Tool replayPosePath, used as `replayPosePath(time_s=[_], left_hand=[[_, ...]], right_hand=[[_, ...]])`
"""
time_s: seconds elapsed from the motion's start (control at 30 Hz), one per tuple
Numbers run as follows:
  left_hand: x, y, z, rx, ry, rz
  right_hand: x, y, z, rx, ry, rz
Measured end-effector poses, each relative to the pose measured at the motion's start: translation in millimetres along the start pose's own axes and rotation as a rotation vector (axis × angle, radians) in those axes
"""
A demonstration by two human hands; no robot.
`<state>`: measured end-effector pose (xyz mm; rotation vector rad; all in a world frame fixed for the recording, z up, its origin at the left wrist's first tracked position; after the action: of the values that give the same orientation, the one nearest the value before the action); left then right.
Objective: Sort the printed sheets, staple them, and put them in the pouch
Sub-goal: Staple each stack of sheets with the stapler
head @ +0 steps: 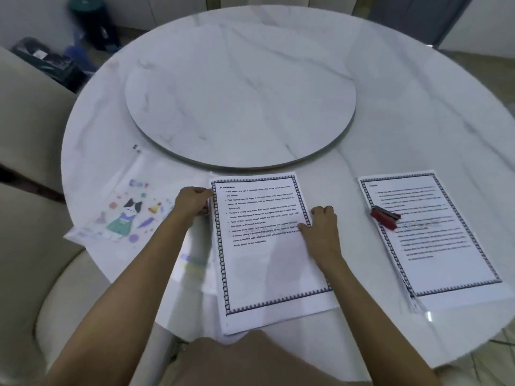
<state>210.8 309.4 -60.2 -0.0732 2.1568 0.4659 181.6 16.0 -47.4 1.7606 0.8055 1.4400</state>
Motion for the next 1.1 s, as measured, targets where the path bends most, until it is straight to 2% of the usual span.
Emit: replayPosePath(time_s=[0.1,0.4,0.53,0.63,0.8,0.9,0.97,1.1], left_hand=[[-6,0,11,0.012,-0.012,-0.02],[-18,3,15,-0.088,-0.084,-0.055],[-23,4,12,-0.143,-0.15,-0.007],[-25,4,9,-0.187,-0.207,0.014],[-29,5,-1,-0.22,-0.288,0.011],[-30,5,-5,-0.236,-0.318,0.01],[-31,5,-10,-0.254,-0.348,0.005],[-40,-1,-29,-0.28,-0.433,0.016]], right_hand=[[0,0,0,-0.008,0.001,-0.011],[-2,-3,-2,-0.048,0.038,-0.046],[-2,-2,0,-0.033,0.059,-0.005],[-5,2,-6,-0.027,0.139,0.069],[-33,37,-13,-0.184,0.223,0.006],[-66,68,0,-0.284,0.169,-0.09],[-89,86,13,-0.292,0.078,-0.156],[-121,95,32,-0.116,-0.01,-0.262]])
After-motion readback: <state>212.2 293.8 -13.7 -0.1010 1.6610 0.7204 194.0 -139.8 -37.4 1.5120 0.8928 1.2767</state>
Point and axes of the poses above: each hand's wrist, its own z-axis towards the middle knuckle, its own y-axis out of the back of the hand, x = y × z, the point moved 7 cm from there along z, towards the middle knuckle, and after that the axes turned 1 degree about -z, right-handed, at the moved point
